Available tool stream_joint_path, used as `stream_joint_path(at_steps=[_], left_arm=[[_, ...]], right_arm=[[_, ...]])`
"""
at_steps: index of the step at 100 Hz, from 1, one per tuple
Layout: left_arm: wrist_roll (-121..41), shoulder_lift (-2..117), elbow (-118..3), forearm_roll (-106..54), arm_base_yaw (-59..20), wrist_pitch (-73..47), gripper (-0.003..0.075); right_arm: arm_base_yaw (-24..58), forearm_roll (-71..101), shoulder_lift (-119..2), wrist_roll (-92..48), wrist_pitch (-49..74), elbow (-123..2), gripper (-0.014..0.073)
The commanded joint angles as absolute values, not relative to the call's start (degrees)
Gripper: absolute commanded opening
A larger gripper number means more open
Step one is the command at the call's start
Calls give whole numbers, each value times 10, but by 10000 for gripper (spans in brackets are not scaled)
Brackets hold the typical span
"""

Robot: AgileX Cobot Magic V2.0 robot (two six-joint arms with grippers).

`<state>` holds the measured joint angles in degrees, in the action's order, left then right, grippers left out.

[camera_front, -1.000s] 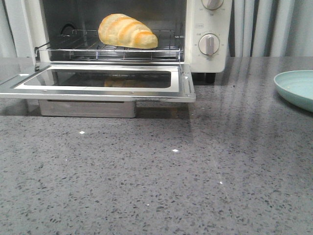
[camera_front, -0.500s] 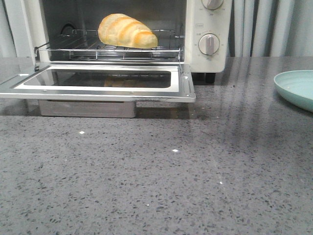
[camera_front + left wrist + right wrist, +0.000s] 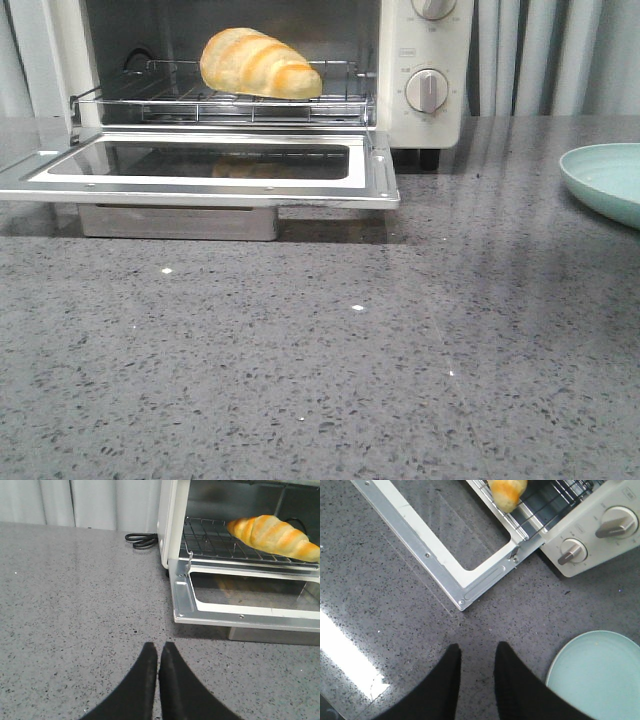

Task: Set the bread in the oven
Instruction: 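Withdraw the right gripper out of the oven toward the plate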

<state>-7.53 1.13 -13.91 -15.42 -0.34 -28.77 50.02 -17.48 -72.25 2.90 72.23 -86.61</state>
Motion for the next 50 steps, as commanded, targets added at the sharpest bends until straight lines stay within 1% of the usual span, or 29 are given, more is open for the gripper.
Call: stream_joint_path(at_steps=[1, 29, 50], left_arm=[[-74, 22, -147, -168, -1, -244, -21], [-74, 22, -144, -168, -1, -244, -21], [-74, 22, -144, -168, -1, -244, -21]], right_arm=[[501, -204, -686, 32, 752, -864, 140], [501, -206, -649, 32, 752, -855, 141], [501, -205, -650, 32, 750, -855, 141]])
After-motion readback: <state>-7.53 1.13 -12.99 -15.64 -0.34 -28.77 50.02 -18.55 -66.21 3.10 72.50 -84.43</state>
